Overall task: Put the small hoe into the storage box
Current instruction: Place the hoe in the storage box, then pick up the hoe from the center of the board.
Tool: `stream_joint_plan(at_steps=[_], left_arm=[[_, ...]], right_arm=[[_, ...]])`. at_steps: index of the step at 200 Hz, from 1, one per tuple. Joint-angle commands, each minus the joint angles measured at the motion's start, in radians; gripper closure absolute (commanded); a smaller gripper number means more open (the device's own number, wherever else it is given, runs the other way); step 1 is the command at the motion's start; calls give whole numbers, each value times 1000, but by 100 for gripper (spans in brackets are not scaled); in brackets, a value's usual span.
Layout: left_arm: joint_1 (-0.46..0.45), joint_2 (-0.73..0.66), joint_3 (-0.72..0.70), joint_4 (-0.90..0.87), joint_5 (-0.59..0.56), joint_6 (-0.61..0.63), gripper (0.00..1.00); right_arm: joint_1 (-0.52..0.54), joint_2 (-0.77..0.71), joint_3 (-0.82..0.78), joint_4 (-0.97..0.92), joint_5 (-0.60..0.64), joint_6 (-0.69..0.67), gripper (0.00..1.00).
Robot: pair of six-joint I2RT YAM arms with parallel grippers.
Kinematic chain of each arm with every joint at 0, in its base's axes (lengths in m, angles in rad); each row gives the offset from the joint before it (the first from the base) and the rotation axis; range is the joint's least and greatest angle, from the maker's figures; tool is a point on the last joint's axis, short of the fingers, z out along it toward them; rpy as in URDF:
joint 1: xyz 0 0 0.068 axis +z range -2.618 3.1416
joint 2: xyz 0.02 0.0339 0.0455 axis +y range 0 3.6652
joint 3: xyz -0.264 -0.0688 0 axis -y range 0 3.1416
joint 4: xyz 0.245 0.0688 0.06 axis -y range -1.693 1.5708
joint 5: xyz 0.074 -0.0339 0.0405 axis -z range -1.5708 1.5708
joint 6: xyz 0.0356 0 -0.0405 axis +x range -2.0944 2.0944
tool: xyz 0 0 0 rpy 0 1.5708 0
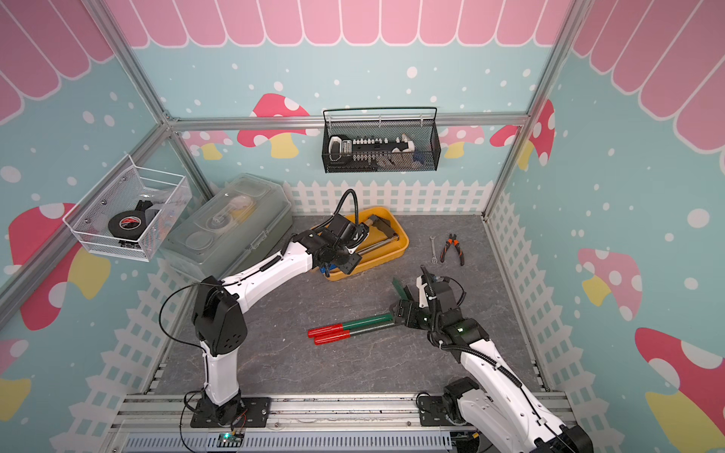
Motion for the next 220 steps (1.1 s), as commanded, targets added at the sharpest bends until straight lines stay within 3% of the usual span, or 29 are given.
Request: stream_joint_plan(at_steps=[1, 85, 140, 220], left_arm=[[-5, -74, -69, -10, 46, -52, 44], [-36, -284, -370, 20, 202, -56, 46], [-90, -333, -501, 27, 329, -112, 46], [-197, -324, -621, 93, 300, -181, 46]], right_arm=[[2, 5, 1, 18, 1, -18, 1], [2, 23, -13, 46, -30, -20, 1], [1, 27, -16, 51, -62, -17, 1], [0, 8, -33, 85, -89, 31, 1]])
